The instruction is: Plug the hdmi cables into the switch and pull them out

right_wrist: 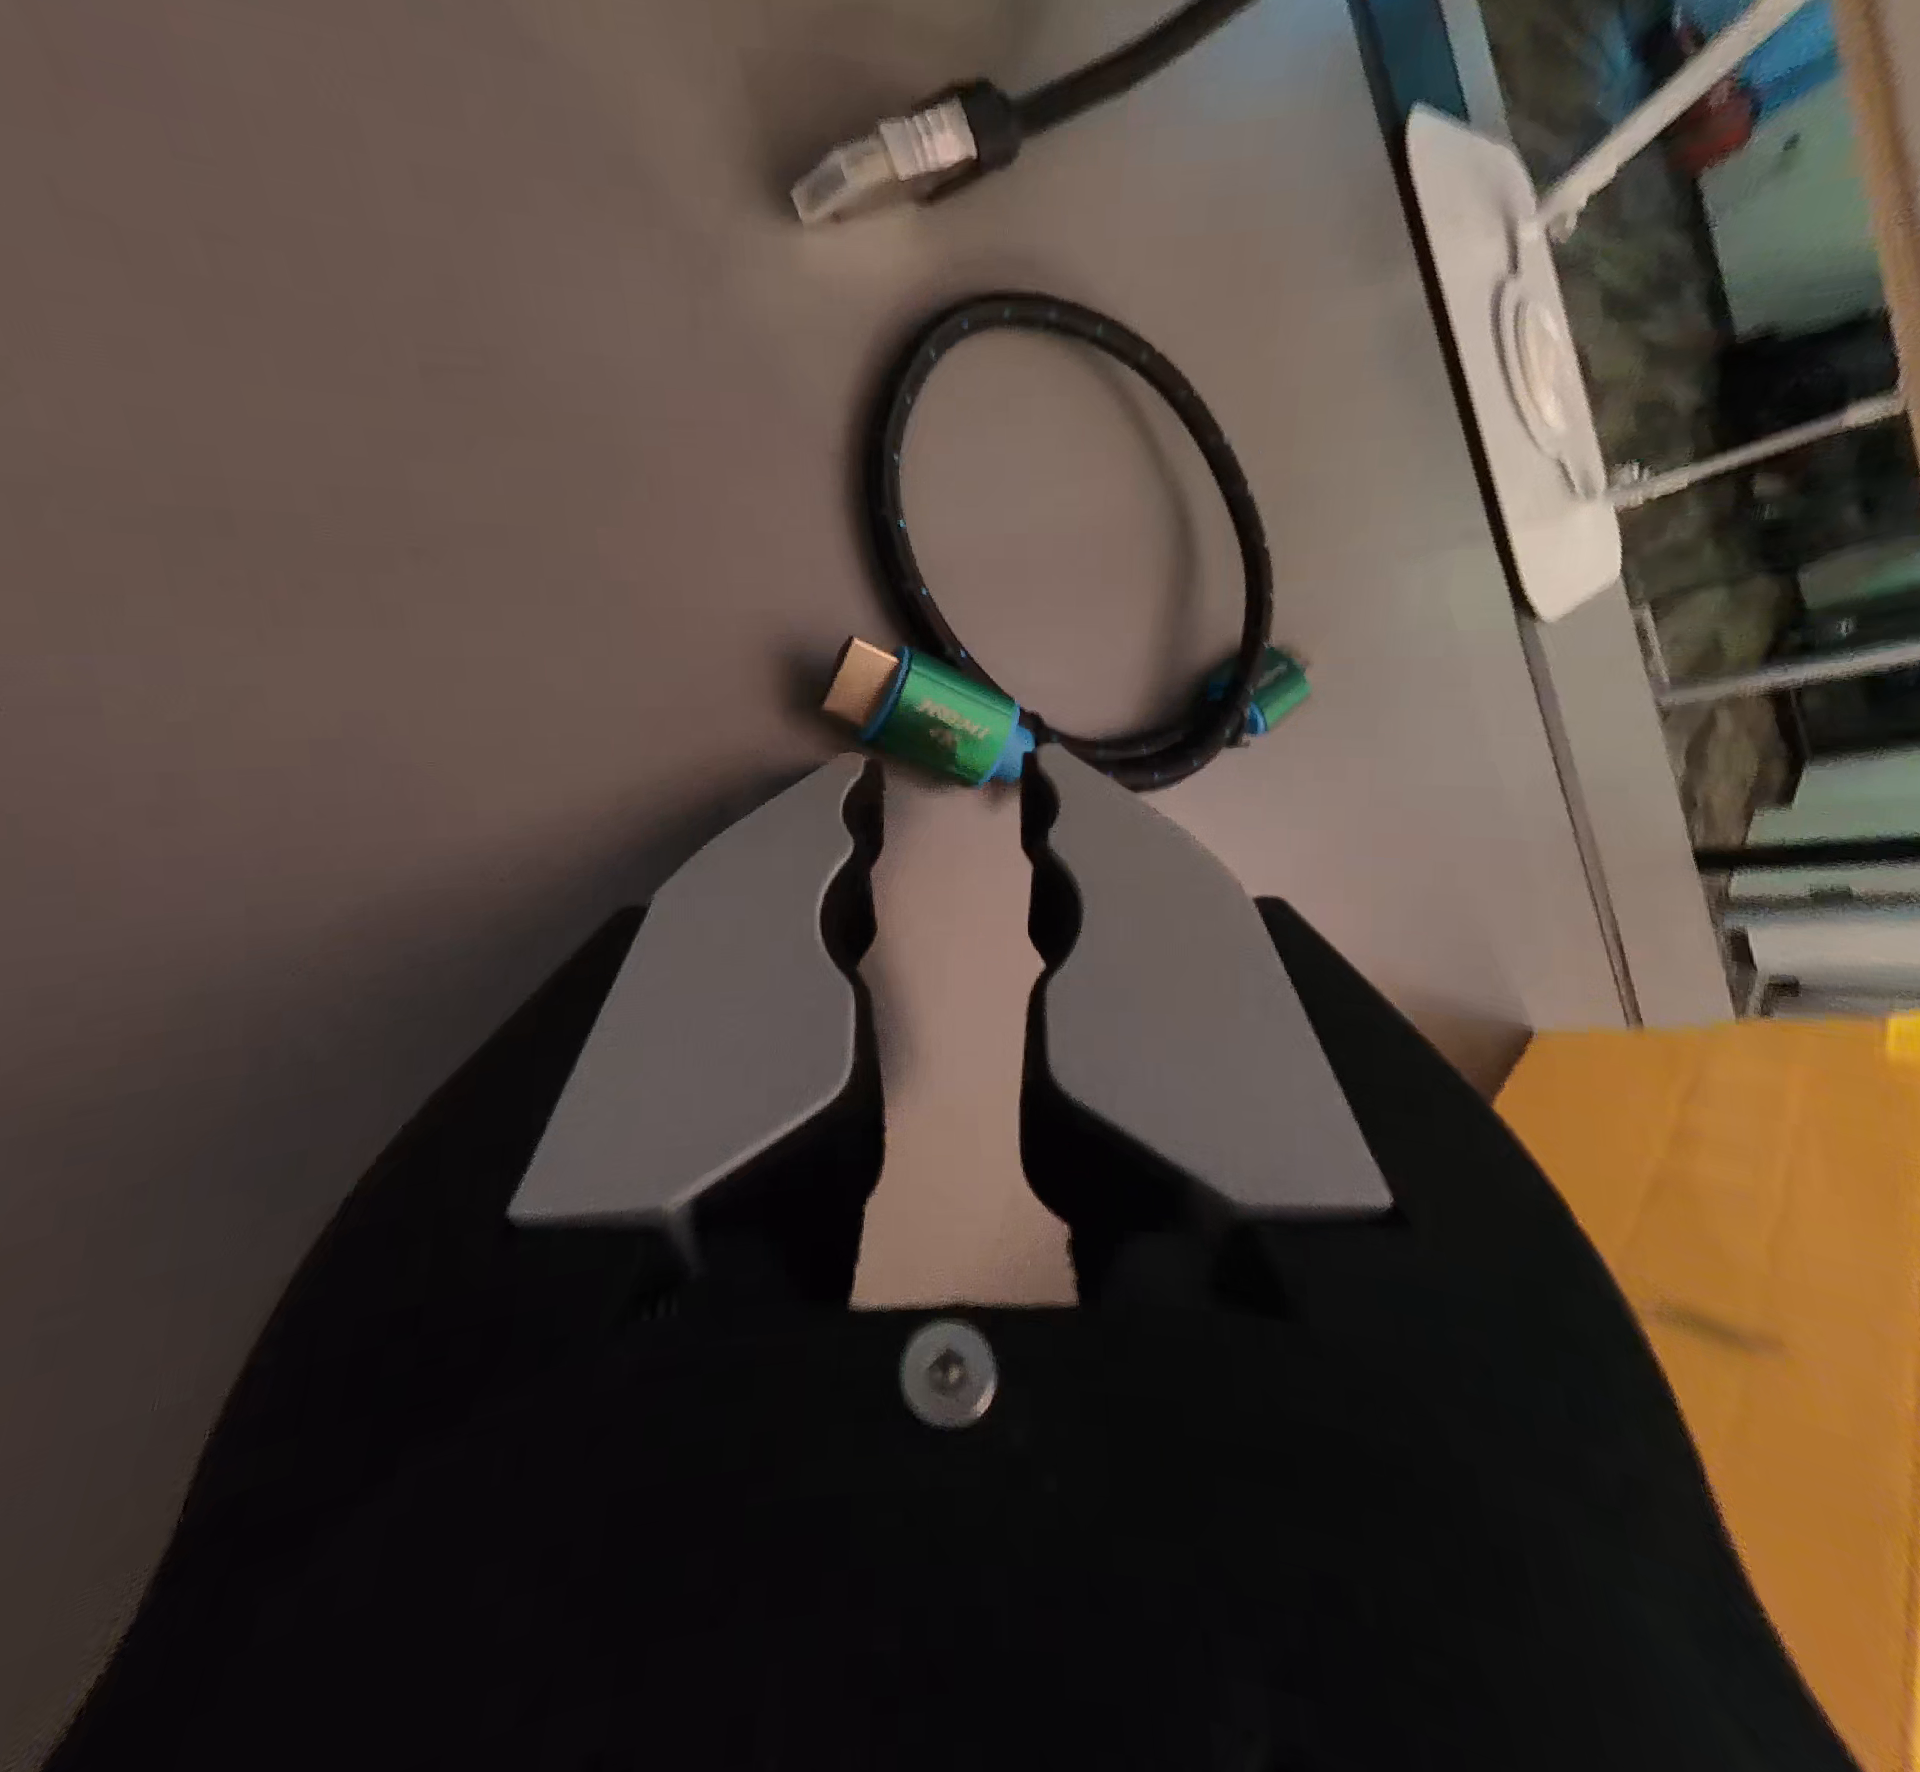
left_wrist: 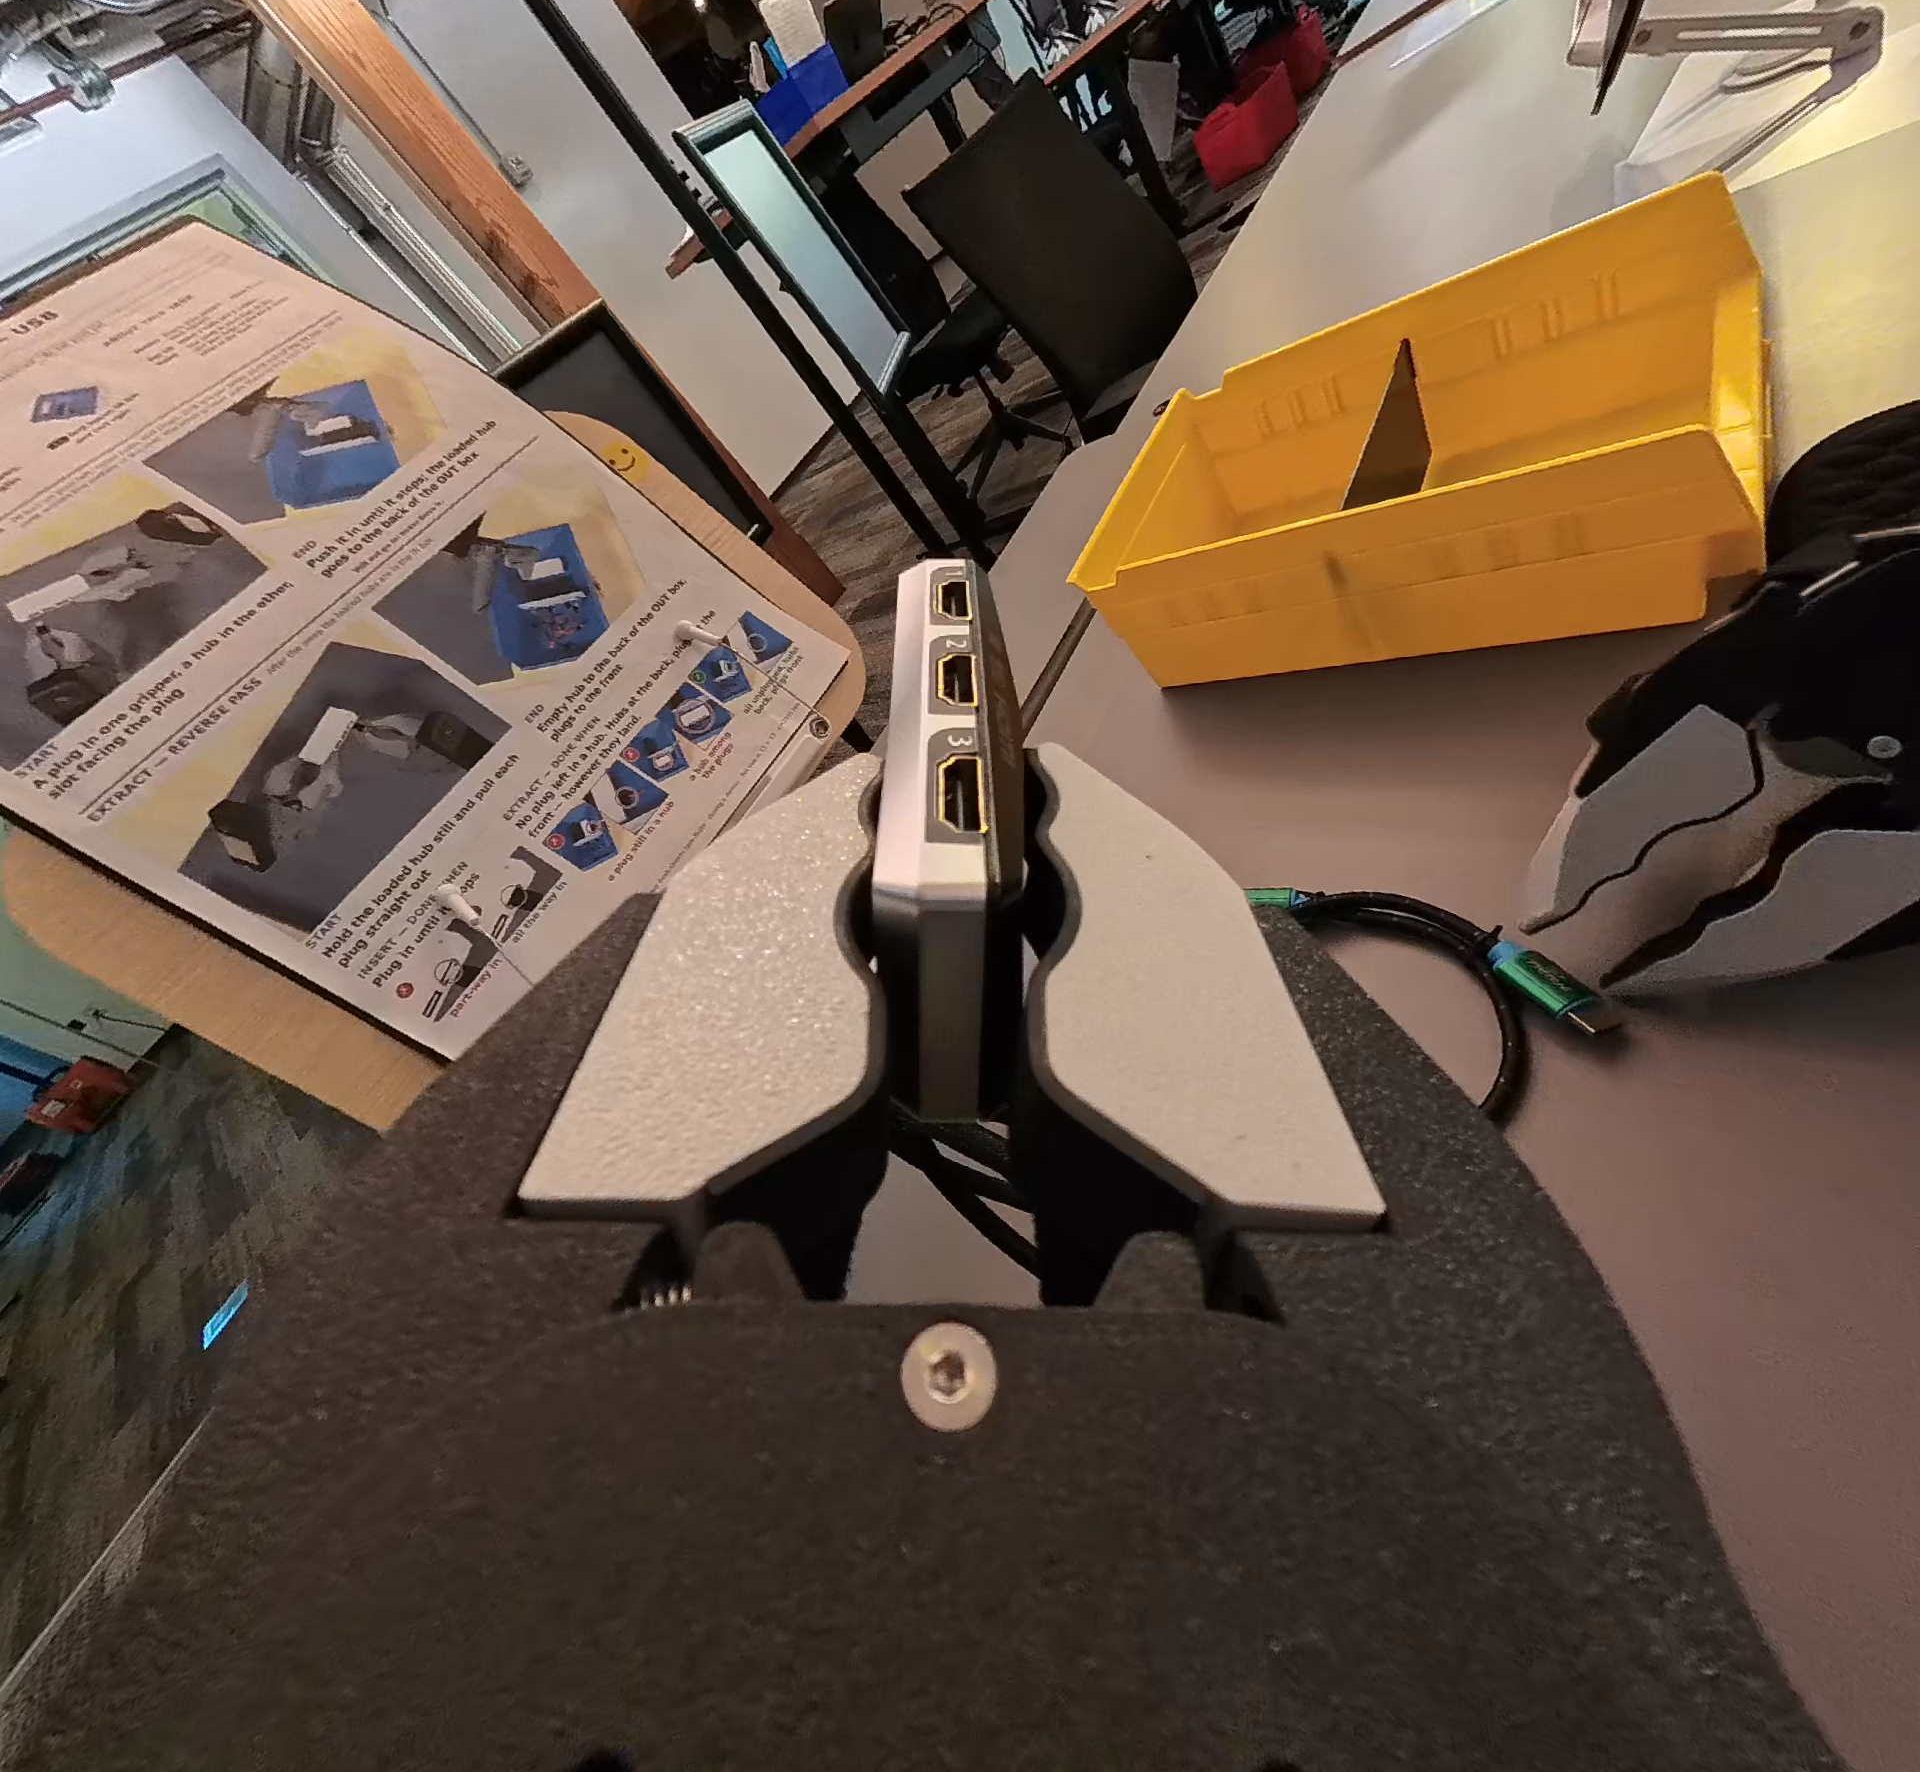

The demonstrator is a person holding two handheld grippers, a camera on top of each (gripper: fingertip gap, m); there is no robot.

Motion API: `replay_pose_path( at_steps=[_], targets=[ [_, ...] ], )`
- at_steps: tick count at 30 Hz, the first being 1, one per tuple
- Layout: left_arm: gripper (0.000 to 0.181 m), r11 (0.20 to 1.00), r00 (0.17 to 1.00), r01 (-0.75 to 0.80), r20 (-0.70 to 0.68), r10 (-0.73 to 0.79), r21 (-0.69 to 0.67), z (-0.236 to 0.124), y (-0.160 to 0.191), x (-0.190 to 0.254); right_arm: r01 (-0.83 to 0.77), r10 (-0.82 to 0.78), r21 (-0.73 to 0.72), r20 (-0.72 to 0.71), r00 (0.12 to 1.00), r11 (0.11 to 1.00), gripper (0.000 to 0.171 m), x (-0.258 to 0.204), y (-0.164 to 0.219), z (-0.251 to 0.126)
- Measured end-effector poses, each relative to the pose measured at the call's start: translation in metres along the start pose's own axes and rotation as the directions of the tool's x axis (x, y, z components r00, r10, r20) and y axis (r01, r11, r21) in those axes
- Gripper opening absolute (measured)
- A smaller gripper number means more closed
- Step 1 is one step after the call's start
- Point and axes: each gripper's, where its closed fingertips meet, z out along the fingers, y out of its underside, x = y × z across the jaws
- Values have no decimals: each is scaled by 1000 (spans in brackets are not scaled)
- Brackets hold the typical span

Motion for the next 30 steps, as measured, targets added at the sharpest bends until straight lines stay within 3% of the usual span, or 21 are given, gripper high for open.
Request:
replay_pose_path(
  at_steps=[8,17,19,22,24,27,30],
  targets=[
    [22,1000,1000,0,-3,0,-8,1,3,0,73,-85,87,153,984,994,24,1,-18,23],
    [23,1000,1000,3,-1,-3,-17,2,6,-1,-234,164,112,436,885,966,44,-4,-53,50],
    [22,1000,1000,9,1,-9,-14,0,6,-3,-210,150,92,436,888,973,44,4,-49,50],
    [22,1000,1000,21,2,-21,-6,-2,5,-6,-16,4,42,274,962,999,40,36,-23,54],
    [22,1000,1000,25,2,-25,-4,-2,5,-6,70,-74,27,283,956,997,31,34,-18,57],
    [22,1000,1000,23,3,-23,-10,-1,7,-6,85,-97,49,340,935,995,22,28,-25,63],
    [22,1000,1000,18,3,-18,-17,0,8,-6,-3,-10,28,426,905,1000,12,25,-30,71]
  ],
)
